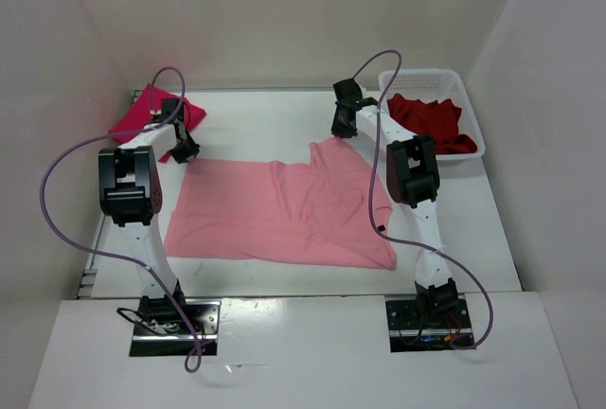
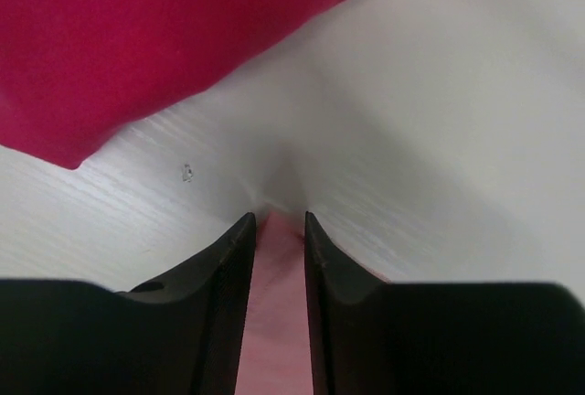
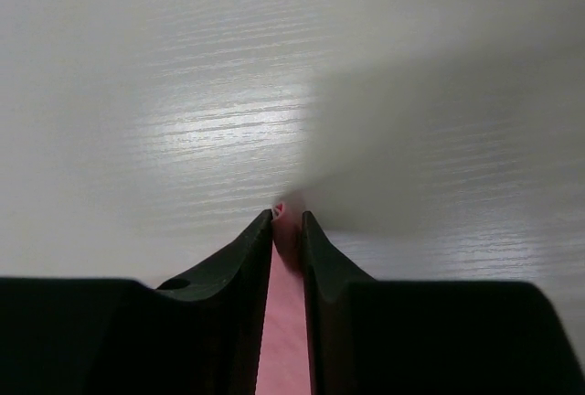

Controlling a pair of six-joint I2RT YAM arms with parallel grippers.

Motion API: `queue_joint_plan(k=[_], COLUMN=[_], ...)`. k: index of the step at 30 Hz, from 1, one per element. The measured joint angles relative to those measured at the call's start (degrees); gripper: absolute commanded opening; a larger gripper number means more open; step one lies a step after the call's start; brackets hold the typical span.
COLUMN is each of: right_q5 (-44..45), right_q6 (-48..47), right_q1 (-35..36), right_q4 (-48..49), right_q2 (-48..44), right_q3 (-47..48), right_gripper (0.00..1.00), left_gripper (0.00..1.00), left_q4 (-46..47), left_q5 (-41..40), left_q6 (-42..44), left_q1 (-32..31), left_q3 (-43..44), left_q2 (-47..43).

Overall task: Fold and stack the t-shirts
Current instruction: Grap the side of the flattened tshirt furthest away from the robot with both arms, then fold the other side of the tshirt into a rectangle

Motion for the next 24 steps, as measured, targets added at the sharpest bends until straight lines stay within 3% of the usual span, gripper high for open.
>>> queue_joint_plan(k=[3,7,9,15,24], right_q5=[-0.1,-0.1,-0.1,-0.2,-2.5], right_q6=[0.0,0.0,0.1,0.3,3.1], right_q1=[0.0,0.0,0.0,0.0,0.0], right_q4=[-0.2,-0.2,-0.1,0.2,3.7], right_q2=[0.0,0.0,-0.1,-5.7,-30.8], right_q3=[0.0,0.0,-0.3,-7.4,-29.7], right_gripper=[0.15,0.04,0.00,0.00,0.00], left_gripper=[0.15,0.00,0.00,0.00,0.00], left_q4=[0.4,0.4,0.4,0.3,-1.0], left_q5=[-0.3,-0.3,-0.3,0.3,2.6], left_q6=[-0.1,0.0,0.0,0.0,0.0], left_q1=[-0.1,-0.2,-0.2,-0.2,-0.1], left_q3=[0.6,0.7,0.8,0.2,-10.3], left_q2=[0.6,0.7,0.7,0.0,-15.3])
